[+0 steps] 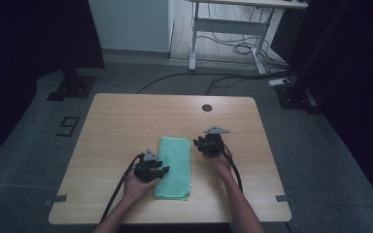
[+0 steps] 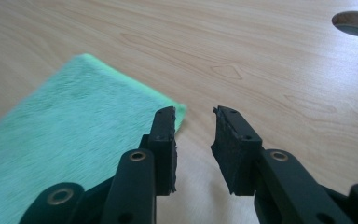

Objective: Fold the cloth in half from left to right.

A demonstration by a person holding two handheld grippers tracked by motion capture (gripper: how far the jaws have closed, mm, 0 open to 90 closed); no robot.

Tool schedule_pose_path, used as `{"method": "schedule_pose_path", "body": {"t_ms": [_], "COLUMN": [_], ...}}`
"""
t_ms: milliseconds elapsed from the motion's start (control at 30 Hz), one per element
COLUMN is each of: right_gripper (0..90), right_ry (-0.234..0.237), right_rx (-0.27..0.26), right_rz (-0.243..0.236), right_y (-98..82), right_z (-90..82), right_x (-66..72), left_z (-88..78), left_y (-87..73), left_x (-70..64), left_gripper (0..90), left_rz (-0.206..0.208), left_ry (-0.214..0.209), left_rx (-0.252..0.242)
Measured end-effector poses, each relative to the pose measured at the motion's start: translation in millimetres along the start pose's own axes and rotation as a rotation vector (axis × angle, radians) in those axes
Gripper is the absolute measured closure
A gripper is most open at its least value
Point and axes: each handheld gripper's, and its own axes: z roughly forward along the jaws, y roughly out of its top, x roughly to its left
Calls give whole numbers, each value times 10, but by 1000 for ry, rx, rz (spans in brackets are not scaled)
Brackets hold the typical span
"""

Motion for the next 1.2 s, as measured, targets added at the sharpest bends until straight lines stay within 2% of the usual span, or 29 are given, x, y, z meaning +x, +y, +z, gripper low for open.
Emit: {"method": "schedule_pose_path", "body": {"t_ms": [133,200,300,367,533,733,767,833,1033,1200], "right_gripper": [649,646,632,622,579,517,503,497,451,442], "right_ry": [28,58,104,138,191,246,250,264,273,240], "right_rx": [-15,-28,-31,-26,-1,52,69,56,81,108], "right_rz": [-5,0,-14,-23,-44,-101,-115,-121,-154,-204], "right_y": [-83,-141,-247,-333,-501,-718,-729,-734,-748,-743], "right_z": [-167,-259,-387,-448,-517,-511,-503,-511,-491,-478], "right_x": [71,123,260,366,549,816,861,917,1034,1101], "left_z": [9,9,1,-22,-53,-43,-43,-45,-49,-50], "left_y": [12,16,20,25,26,-10,-11,-14,-25,-34], "left_x": [-34,-33,1,29,111,113,115,113,102,97], "left_gripper": [572,571,574,573,570,568,567,567,562,561], "left_rz": [1,-3,-20,-23,-46,-39,-39,-42,-38,-40], "left_ry": [9,8,-8,4,15,19,18,17,19,16], "left_rx": [6,7,3,-12,-10,2,1,2,1,-4]}}
